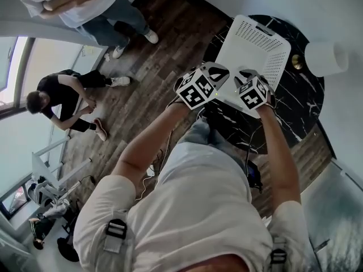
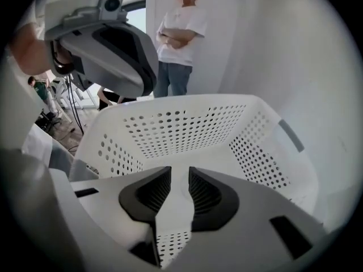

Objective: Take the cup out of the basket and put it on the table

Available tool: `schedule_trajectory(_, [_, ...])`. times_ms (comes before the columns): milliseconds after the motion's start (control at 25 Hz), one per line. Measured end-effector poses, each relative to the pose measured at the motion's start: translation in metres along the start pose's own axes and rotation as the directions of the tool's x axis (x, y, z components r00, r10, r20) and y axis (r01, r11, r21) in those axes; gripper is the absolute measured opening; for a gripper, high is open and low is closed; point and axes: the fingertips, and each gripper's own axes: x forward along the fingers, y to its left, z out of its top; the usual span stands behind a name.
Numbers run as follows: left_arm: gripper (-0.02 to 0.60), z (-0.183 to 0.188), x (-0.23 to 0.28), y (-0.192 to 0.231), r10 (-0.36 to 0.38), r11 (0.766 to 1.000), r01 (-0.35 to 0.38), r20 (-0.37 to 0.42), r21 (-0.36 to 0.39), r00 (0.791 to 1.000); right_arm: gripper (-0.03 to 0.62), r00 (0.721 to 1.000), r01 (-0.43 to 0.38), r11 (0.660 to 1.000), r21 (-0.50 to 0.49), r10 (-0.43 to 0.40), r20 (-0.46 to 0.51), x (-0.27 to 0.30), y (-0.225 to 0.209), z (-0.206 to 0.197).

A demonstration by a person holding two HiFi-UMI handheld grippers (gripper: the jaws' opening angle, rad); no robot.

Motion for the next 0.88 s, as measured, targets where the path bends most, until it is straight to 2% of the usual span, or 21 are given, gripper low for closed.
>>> schedule_trajectory(400, [0.005, -0.015, 0.020, 0.015, 0.020, 0.999, -0.019, -0.058, 0.034, 0.998, 0.098, 0.978, -0.050, 0.998, -0.048, 0.039, -0.207, 0.050, -0.007, -0.027])
schedule_trajectory(560, [0.005, -0.018, 0.022, 0.013, 0.017, 0.999, -0.015, -0.077, 0.036, 0.997, 0.096, 0.973, -0.063, 0.996, -0.064, 0.047, -0.227, 0.059, -0.005, -0.033])
schedule_trajectory(680, [0.005, -0.017, 0.020, 0.012, 0.029, 0.999, -0.026, -0.073, 0.042, 0.997, 0.049, 0.974, -0.056, 0.995, -0.085, 0.036, -0.224, 0.061, -0.005, -0.034])
schedule_trajectory(880, [0.005, -0.011, 0.014, 0.009, 0.048, 0.998, -0.045, -0.057, 0.052, 0.997, 0.030, 0.979, -0.044, 0.993, -0.110, 0.020, -0.203, 0.054, -0.003, -0.034])
